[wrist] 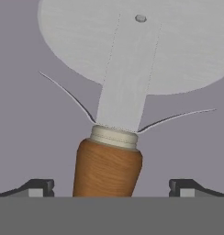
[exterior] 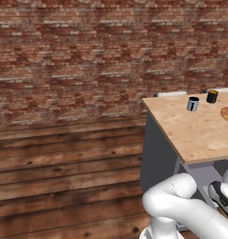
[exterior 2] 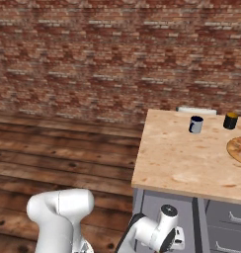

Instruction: Take the pizza cutter from the drawer on the right and place it on the dining counter for cutting.

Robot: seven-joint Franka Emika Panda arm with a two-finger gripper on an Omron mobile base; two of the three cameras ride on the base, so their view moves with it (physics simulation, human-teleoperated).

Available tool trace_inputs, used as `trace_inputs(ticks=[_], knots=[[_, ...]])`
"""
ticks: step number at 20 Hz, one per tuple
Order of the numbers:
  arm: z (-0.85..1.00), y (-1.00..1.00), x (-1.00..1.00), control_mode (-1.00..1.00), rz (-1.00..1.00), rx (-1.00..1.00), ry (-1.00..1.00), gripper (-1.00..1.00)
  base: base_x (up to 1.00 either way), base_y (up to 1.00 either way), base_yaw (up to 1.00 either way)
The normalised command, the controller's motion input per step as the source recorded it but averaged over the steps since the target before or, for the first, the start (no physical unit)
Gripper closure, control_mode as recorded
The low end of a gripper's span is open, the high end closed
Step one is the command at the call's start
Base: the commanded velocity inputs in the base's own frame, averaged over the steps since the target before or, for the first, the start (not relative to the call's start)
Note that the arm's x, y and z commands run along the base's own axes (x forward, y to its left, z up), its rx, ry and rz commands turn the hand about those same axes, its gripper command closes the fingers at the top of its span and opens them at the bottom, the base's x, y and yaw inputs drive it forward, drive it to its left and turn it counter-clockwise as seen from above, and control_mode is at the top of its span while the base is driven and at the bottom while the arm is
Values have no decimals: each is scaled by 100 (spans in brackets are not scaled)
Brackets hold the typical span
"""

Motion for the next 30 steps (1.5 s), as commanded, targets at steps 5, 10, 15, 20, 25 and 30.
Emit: trace_inputs(ticks=[5,10,15,20,25,30], knots=[[0,0,0,-100,0,0,0,100,0,0,0],[0,0,0,-100,0,0,0,100,0,0,0],[0,0,0,-100,0,0,0,100,0,0,0],[29,-5,0,-100,0,1,1,100,0,0,0],[63,-10,-1,-100,0,0,0,100,0,0,0],[56,-16,0,-100,0,0,0,100,0,0,0]])
